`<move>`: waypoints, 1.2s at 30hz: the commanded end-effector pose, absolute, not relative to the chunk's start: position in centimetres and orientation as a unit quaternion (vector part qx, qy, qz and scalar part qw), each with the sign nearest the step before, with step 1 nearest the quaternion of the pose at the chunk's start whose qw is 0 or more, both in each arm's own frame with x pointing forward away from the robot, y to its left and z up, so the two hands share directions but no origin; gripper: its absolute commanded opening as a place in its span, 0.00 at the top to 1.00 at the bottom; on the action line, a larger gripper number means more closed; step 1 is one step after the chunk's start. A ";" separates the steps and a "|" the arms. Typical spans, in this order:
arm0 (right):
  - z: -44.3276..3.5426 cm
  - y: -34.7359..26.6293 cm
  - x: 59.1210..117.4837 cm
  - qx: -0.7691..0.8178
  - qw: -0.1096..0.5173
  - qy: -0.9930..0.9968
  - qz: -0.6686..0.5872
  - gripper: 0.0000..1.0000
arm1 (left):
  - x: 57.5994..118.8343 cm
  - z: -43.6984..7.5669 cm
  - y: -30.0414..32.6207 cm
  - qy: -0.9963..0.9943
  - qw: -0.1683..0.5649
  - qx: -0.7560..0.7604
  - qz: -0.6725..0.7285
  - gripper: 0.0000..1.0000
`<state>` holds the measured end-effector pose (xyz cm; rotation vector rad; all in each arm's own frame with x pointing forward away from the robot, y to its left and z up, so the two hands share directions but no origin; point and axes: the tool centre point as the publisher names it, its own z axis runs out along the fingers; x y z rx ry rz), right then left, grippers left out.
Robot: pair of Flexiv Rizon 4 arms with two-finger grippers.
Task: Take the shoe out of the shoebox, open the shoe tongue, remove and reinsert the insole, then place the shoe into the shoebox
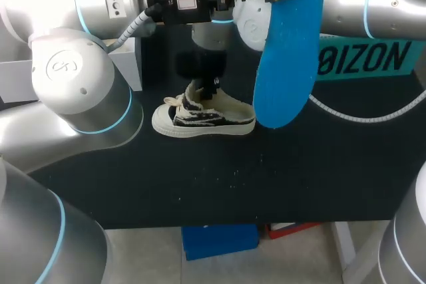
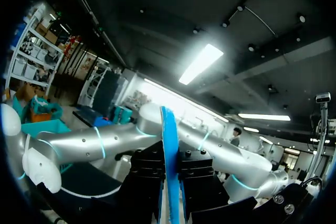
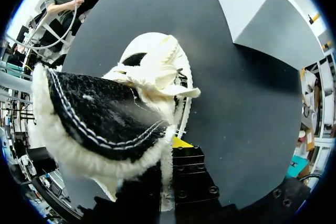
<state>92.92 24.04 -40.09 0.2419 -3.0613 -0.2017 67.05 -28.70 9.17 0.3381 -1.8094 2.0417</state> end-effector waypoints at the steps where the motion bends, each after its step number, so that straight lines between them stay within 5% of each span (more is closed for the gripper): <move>1: -40.2 24.2 93.1 0.078 0.033 -0.994 -0.064 1.00 | 67.0 9.2 -28.9 -0.646 0.194 0.122 0.728 1.00; 13: -37.5 22.5 94.1 0.010 0.014 -0.999 -0.040 1.00 | 67.0 9.2 -28.9 -0.646 0.194 0.122 0.728 1.00; 36: -31.0 17.7 93.4 -0.529 -0.069 -0.840 -0.099 1.00 | 67.0 9.2 -28.9 -0.646 0.194 0.122 0.728 1.00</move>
